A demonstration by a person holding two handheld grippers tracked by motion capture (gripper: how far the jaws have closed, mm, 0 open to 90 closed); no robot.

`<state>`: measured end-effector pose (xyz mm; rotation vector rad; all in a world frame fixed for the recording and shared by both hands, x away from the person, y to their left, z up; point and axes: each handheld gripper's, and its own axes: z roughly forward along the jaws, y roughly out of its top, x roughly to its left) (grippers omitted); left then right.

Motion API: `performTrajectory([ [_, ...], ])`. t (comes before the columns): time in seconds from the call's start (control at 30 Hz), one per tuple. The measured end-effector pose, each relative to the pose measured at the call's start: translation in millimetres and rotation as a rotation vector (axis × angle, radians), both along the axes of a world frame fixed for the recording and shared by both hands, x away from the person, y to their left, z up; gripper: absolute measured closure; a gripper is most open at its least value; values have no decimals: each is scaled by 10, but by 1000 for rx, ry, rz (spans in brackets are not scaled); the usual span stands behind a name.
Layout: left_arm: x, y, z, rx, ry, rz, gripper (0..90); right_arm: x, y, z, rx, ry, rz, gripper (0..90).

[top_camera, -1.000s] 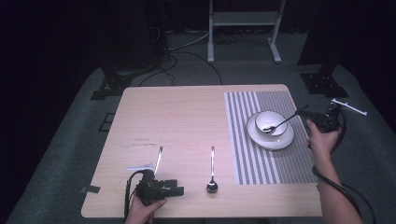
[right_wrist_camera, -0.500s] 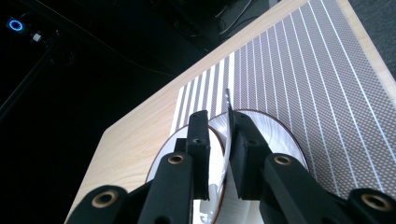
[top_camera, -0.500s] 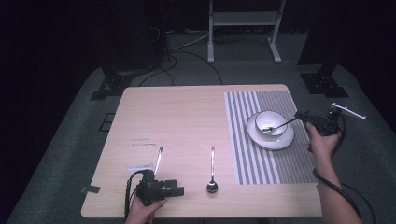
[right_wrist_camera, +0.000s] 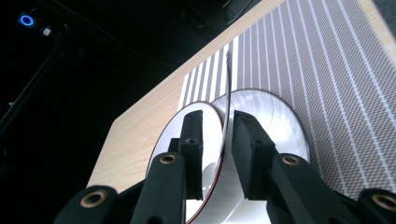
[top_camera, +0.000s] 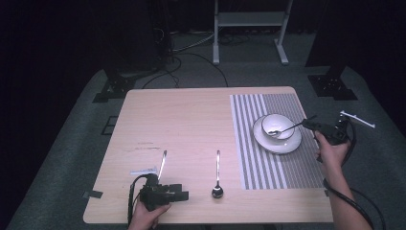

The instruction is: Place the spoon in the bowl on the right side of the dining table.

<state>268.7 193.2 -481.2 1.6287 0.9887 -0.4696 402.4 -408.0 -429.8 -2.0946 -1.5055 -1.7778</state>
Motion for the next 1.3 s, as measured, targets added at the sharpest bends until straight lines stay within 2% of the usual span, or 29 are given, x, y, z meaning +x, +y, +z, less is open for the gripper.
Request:
performTrajectory([
  [0.33,-12,30,10,5,-5,15,70,-62,62,-88,33,-21,53,635],
  [0.63,-39,34,34,7,-16,9,70,-230,154,-109,54,-43,71,563],
  [0.87,-36,34,34,7,-16,8,70,-296,167,-145,59,-41,67,549],
  [1.3,-34,43,40,5,-20,9,70,-422,234,-225,58,-56,93,528],
])
